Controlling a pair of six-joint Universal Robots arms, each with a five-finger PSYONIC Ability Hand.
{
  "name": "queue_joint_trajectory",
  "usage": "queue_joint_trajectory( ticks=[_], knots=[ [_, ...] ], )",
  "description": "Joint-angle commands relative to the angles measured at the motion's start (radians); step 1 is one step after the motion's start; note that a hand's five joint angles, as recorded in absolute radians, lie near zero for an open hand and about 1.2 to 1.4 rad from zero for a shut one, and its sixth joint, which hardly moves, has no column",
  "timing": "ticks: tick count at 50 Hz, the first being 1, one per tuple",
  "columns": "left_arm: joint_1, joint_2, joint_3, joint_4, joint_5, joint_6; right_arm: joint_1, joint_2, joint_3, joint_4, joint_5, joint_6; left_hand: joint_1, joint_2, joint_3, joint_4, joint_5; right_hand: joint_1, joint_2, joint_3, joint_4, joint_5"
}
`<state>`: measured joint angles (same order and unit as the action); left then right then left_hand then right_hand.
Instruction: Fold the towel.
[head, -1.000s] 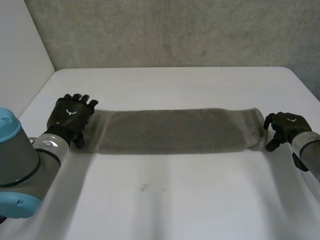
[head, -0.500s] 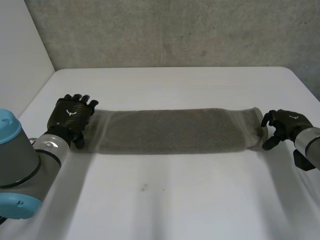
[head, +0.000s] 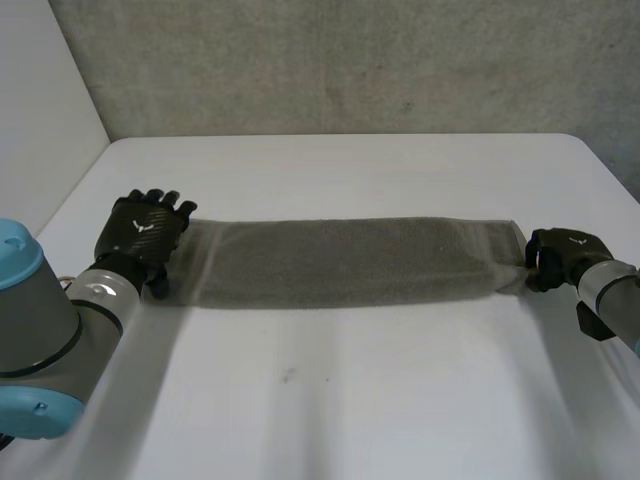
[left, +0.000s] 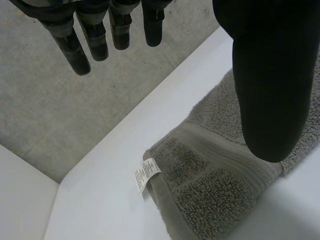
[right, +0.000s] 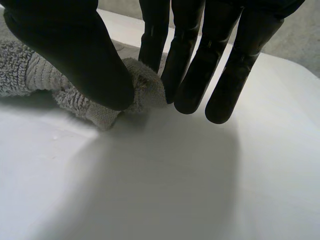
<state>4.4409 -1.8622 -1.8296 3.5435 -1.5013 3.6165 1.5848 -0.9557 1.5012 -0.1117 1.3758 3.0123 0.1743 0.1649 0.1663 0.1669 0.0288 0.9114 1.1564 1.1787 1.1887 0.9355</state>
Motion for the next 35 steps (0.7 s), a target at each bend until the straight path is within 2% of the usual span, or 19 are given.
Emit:
queue_joint_trajectory(
  ticks=[1,4,9,14,21,26,28,29,31,34,35],
  knots=[
    [0.0,0.0,0.0,0.0,0.0,-0.001,-0.012,-0.002,-0.022,-0.008,0.031,-0.071,0.0,0.01,0.008,0.008,-0.029,0.485,0.24,0.218,0.208,0.286],
    [0.0,0.0,0.0,0.0,0.0,-0.001,-0.025,-0.005,-0.024,-0.011,0.049,-0.11,0.0,0.01,0.008,0.008,-0.029,0.485,0.24,0.218,0.208,0.286],
    [0.0,0.0,0.0,0.0,0.0,-0.001,-0.115,-0.024,-0.026,-0.045,0.144,-0.277,0.0,0.01,0.008,0.008,-0.029,0.485,0.24,0.218,0.208,0.286],
    [-0.002,0.002,0.0,0.0,0.0,0.001,-0.158,-0.051,-0.03,-0.071,0.161,-0.329,0.0,0.01,0.008,0.008,-0.029,0.485,0.24,0.218,0.208,0.286],
    [-0.002,0.002,-0.003,0.0,0.0,0.001,-0.157,-0.094,-0.036,-0.077,0.16,-0.331,0.0,0.01,0.008,0.008,-0.029,0.485,0.24,0.218,0.208,0.286],
    [-0.003,0.003,-0.005,0.002,0.0,0.001,-0.063,-0.146,-0.052,-0.1,0.16,-0.322,0.0,0.01,0.008,0.008,-0.029,0.485,0.24,0.218,0.208,0.286],
    [-0.005,0.003,-0.005,0.002,0.0,0.001,0.056,-0.167,-0.076,-0.15,0.158,-0.32,0.0,0.01,0.008,0.008,-0.029,0.485,0.24,0.218,0.208,0.286],
    [-0.006,0.003,-0.007,0.002,0.0,0.001,0.057,-0.167,-0.076,-0.151,0.158,-0.32,0.0,0.01,0.008,0.008,-0.029,0.485,0.24,0.218,0.208,0.286],
    [-0.006,0.005,-0.007,0.002,-0.002,0.001,0.169,-0.17,-0.096,-0.198,0.155,-0.334,0.0,0.01,0.008,0.008,-0.029,0.485,0.24,0.218,0.208,0.286],
    [-0.009,0.005,-0.007,0.002,-0.002,0.001,0.231,-0.166,-0.113,-0.217,0.152,-0.337,0.0,0.01,0.008,0.008,-0.029,0.485,0.24,0.218,0.208,0.286],
    [-0.009,0.005,-0.007,0.002,-0.002,0.001,0.294,-0.158,-0.133,-0.233,0.146,-0.337,0.0,0.01,0.008,0.008,-0.029,0.485,0.24,0.218,0.208,0.286]
  ],
)
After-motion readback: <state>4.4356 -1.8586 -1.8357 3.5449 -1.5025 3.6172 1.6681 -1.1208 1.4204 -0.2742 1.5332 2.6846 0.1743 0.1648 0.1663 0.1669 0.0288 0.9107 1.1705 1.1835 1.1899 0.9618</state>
